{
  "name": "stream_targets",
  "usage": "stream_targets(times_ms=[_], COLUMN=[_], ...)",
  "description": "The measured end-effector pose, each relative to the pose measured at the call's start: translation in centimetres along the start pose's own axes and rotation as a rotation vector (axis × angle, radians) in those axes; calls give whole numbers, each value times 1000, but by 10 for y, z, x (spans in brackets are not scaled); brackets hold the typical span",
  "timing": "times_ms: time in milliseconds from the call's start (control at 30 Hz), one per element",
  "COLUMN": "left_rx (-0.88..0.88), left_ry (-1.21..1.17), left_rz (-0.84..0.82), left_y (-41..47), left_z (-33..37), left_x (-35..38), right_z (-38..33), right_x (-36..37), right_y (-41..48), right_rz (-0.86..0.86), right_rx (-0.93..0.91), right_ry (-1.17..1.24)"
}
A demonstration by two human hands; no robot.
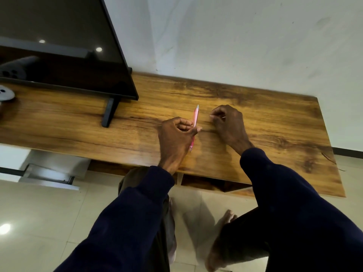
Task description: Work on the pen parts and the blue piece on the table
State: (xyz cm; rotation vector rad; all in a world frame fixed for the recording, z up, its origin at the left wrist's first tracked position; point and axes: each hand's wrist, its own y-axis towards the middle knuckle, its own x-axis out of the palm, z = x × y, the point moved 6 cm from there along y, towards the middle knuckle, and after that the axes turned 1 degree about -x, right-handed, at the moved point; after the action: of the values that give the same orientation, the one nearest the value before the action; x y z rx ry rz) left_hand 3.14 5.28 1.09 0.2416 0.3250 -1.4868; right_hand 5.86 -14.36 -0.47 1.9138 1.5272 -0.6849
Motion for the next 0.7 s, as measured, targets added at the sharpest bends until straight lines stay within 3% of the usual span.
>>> stream_targets(times_ms=[167,333,700], left_rx=[20,27,78], left_ry=[10,11,15], left_rz=[-35,-63,-83], left_y=[-2,-5,-10], left_z=[7,15,24], left_x=[2,7,9], right_z=[14,-1,-30], right_x=[-22,-34,-50], right_y=[-10,-14,-11], right_rz=[26,-17,-55], right_rx=[235,274,208], right_ry=[555,1017,829])
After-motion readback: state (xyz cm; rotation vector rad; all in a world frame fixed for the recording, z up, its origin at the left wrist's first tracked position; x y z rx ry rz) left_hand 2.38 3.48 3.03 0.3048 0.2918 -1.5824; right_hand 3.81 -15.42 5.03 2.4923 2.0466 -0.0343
